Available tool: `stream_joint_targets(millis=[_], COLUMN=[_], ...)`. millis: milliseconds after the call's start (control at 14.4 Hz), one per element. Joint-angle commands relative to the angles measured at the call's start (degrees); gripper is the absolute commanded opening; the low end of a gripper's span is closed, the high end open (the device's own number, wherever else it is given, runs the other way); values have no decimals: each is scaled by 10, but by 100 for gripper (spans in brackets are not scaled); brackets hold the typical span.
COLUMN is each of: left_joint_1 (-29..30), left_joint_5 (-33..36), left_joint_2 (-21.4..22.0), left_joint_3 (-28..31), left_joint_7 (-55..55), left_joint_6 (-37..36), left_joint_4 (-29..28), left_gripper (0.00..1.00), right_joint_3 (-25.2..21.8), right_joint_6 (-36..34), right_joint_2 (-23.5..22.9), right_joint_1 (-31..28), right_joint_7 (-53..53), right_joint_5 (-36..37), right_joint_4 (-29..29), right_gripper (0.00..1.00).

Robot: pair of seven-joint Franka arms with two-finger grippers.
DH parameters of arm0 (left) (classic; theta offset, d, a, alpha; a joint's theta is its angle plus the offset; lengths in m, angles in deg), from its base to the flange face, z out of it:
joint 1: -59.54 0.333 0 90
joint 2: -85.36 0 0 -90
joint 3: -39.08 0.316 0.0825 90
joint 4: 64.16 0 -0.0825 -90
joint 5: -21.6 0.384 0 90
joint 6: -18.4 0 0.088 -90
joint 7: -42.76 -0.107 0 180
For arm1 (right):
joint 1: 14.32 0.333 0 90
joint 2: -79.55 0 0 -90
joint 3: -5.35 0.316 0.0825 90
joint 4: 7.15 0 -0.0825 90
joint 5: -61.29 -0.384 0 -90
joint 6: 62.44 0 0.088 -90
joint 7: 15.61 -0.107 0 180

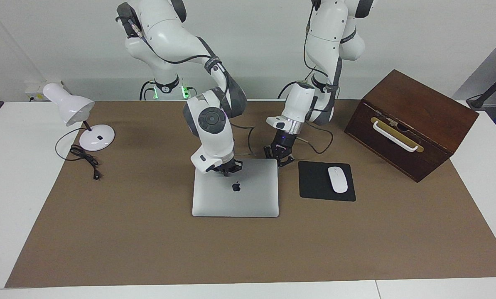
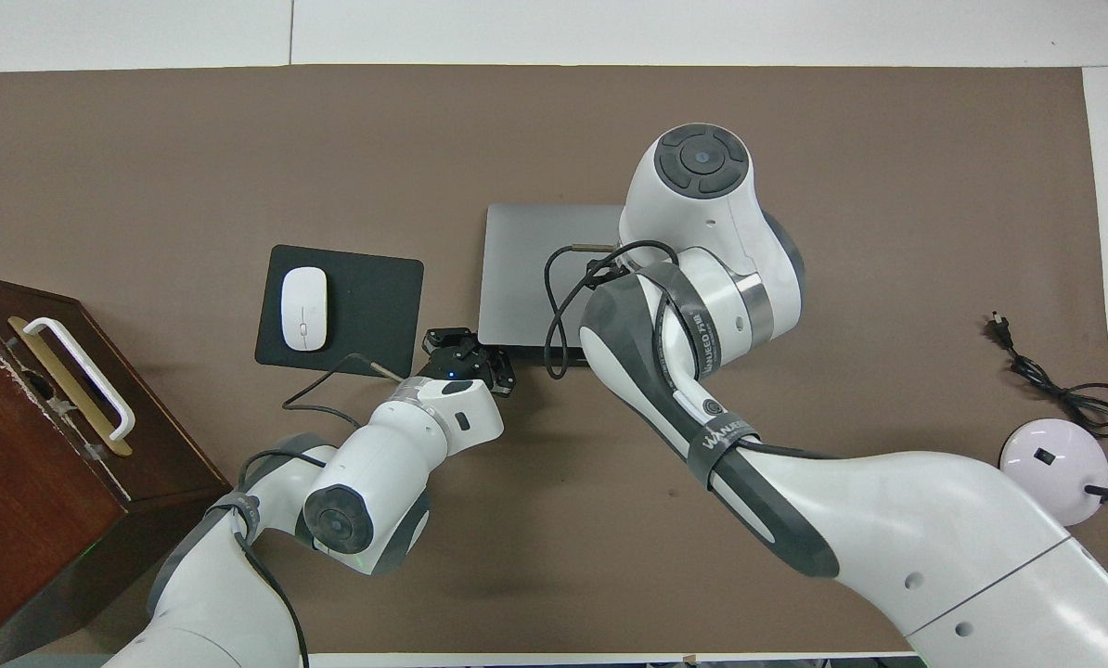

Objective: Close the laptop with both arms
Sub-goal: 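Push the laptop lid down shut with the right gripper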

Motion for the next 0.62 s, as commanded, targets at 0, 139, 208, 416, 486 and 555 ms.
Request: stream_joint_targets(millis=[0,139,208,416,486,555], left_joint_1=[23,23,23,23,24,24], left_joint_5=[0,0,0,0,0,0], left_joint_2=[-62,-63,-63,-63,-63,-63], left_joint_3=[9,9,9,9,9,9], left_joint_7=[-19,-19,-19,-19,-19,-19], left_joint_6=[-4,-4,-4,-4,-4,-4], left_joint_4=[8,8,8,8,8,8], left_gripper=[0,0,0,0,0,0], right_joint_3=[4,4,4,4,4,4], right_joint_6=[-4,-4,-5,-4,-4,-4], right_joint_2=[-3,-3,-3,-4,-4,-4], right_joint_1=[-8,-8,-8,-8,-8,-8], right_joint_7=[20,18,18,18,18,20], right_joint_5=[-18,-18,-18,-20,-26,-28], right_joint_4=[-4,-5,-5,-4,-4,-3], right_gripper=[0,0,0,0,0,0])
